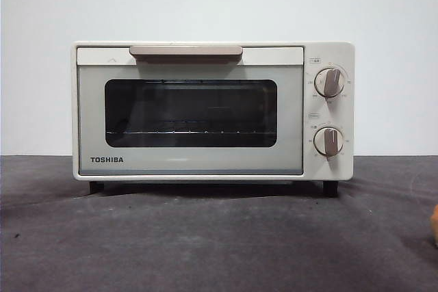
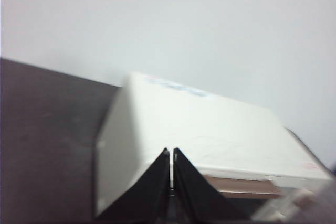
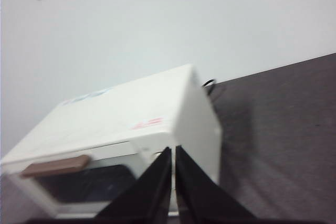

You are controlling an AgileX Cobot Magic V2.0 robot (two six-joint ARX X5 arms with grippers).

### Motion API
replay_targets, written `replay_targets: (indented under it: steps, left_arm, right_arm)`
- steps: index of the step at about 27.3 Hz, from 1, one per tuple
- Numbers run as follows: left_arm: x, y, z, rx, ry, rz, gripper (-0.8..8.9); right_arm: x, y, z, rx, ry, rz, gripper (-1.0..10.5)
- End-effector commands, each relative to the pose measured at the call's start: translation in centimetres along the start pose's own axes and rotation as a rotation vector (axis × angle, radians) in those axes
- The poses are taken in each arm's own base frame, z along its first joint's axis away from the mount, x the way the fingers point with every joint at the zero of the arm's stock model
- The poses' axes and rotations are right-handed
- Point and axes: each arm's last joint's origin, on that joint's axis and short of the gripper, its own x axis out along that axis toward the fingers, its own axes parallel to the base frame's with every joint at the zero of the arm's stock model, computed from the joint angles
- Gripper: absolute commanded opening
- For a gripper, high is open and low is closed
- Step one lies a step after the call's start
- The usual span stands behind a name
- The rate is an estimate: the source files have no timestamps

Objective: The left arm flap open the oven, the right arm pick bread and place it into oven, the left arm flap close the oven

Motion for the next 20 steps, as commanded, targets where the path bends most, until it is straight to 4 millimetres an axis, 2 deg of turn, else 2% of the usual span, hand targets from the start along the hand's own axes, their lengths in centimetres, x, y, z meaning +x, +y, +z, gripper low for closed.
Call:
replay_targets:
  steps: [1,6,10,16,20]
  left_arm:
    - [0.3,-1.4,2.3,0.063,0.033,-0.065,0.18]
    - [0.6,-3.3,4.4,0.144,0.119,-0.175,0.18]
    - [0.4,-4.7,5.1,0.237,0.177,-0.274,0.18]
    - [-0.4,-5.6,4.2,0.267,0.296,-0.414,0.18]
    - [-1.1,-5.6,3.3,0.276,0.375,-0.427,0.19]
  right_arm:
    - [-0.1,1.3,2.4,-0.063,0.034,0.069,0.1]
    - [0.0,3.0,5.2,-0.115,0.138,0.203,0.1]
    - [0.2,3.9,6.4,-0.148,0.197,0.291,0.1]
    - [0.0,4.6,6.2,-0.212,0.284,0.369,0.1]
    - [-0.3,4.6,5.2,-0.226,0.379,0.396,0.1]
